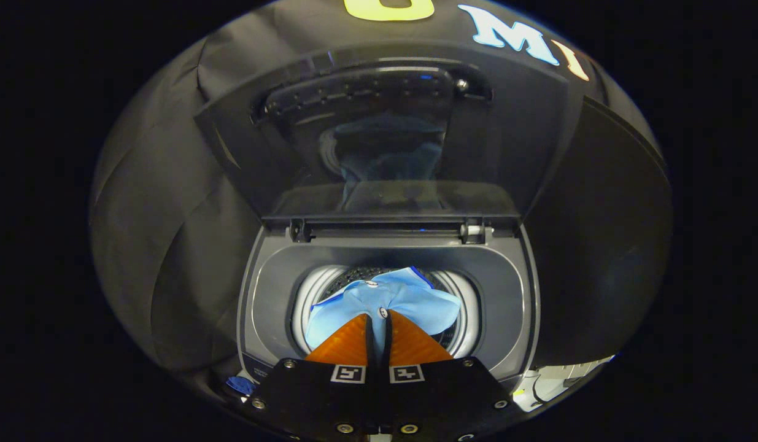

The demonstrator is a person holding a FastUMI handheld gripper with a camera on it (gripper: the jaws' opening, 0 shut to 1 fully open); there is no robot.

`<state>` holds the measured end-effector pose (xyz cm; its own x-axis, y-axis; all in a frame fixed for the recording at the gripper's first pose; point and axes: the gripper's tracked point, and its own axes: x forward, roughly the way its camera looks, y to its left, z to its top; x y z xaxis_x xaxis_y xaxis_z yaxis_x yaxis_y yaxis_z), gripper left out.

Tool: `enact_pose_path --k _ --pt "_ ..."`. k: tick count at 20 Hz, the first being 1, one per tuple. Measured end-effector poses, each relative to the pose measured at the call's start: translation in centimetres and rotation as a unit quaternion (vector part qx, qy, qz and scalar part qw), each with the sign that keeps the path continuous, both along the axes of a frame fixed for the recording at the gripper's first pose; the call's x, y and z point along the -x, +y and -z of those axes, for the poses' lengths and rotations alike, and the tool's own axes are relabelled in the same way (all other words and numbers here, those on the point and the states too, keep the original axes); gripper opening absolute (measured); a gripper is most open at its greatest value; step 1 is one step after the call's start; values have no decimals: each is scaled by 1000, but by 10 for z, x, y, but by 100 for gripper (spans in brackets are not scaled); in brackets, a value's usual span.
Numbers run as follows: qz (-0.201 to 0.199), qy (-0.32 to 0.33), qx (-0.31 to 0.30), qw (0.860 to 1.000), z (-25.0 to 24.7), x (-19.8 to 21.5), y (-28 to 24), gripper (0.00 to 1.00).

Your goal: Put the clothes into the washing machine and then close the washing machine lid.

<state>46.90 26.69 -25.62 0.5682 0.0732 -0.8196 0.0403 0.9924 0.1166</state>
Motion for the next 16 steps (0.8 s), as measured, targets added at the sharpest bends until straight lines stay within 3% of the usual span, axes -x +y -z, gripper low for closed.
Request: enact_pose_path --k 11,14,16 --pt "-11 55 -10 998 40 -2 8 0" --pt "-8 60 15 998 47 -5 -1 0" --pt "-8 46 24 999 49 -11 -5 39"
